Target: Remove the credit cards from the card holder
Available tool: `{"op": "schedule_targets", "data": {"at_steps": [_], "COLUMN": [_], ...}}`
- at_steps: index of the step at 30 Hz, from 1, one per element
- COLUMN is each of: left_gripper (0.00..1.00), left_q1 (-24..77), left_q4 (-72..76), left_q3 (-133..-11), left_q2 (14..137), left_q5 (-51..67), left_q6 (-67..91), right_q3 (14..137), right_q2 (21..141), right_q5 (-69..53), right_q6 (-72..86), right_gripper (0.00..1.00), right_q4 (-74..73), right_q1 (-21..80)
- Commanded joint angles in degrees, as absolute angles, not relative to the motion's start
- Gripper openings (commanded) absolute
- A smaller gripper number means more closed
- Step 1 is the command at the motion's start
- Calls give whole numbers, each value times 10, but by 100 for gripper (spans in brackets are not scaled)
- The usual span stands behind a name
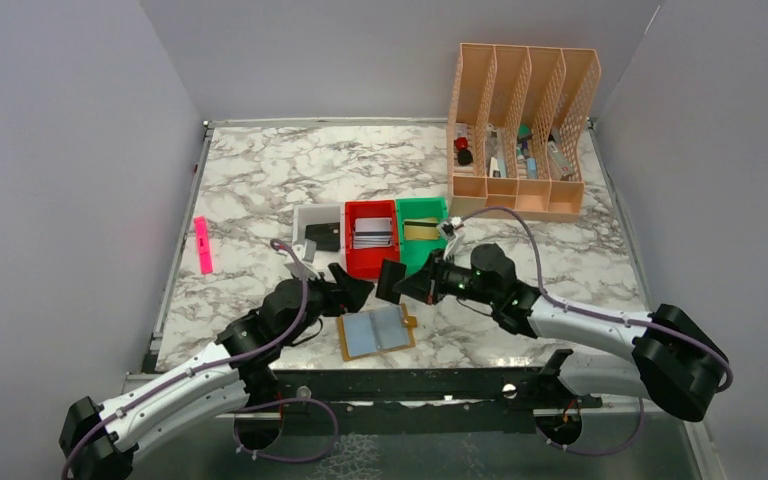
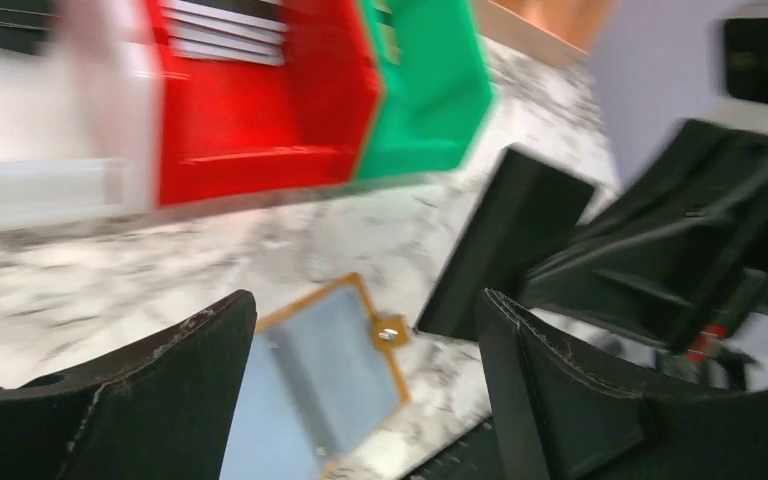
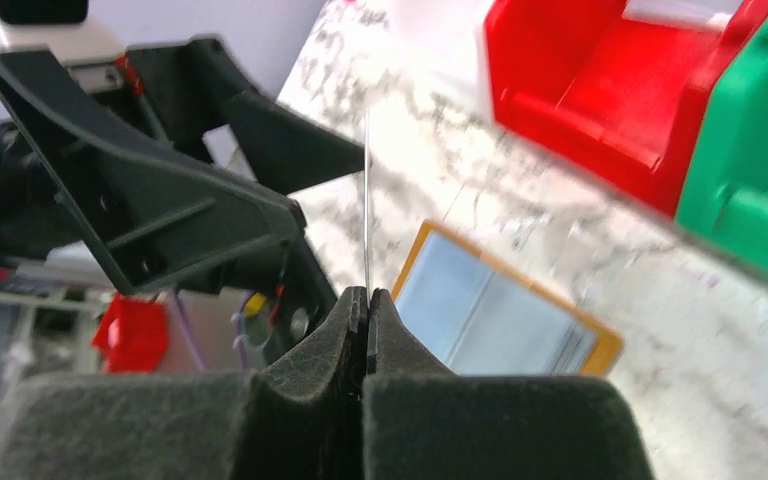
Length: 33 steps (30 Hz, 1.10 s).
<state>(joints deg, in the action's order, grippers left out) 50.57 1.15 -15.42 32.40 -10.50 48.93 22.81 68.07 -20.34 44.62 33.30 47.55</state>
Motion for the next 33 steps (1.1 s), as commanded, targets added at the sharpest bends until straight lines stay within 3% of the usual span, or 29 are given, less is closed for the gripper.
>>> {"op": "schedule_targets", "data": {"at_steps": [1,12,19,33], "left_gripper": [84,87,87,87], "left_q1": [502,501,501,501], "left_q4": [-236,-344,-372,-414], "left_q3": [-203,-222,-187,-178], "left_q2": [315,382,342,246], "left_q5": [-305,-420,-442,-471], "left_q6": [479,647,744,776], "right_q3": [335,683,863,1101], "right_q2": [699,936,1072,1281], "right_q5": [-96,100,172,233], "right_q6": [327,182,118,27], "right_gripper": [1,1,1,1], "right_q4": [138,-57,-123,-200], "right_q1": [476,555,588,596]}}
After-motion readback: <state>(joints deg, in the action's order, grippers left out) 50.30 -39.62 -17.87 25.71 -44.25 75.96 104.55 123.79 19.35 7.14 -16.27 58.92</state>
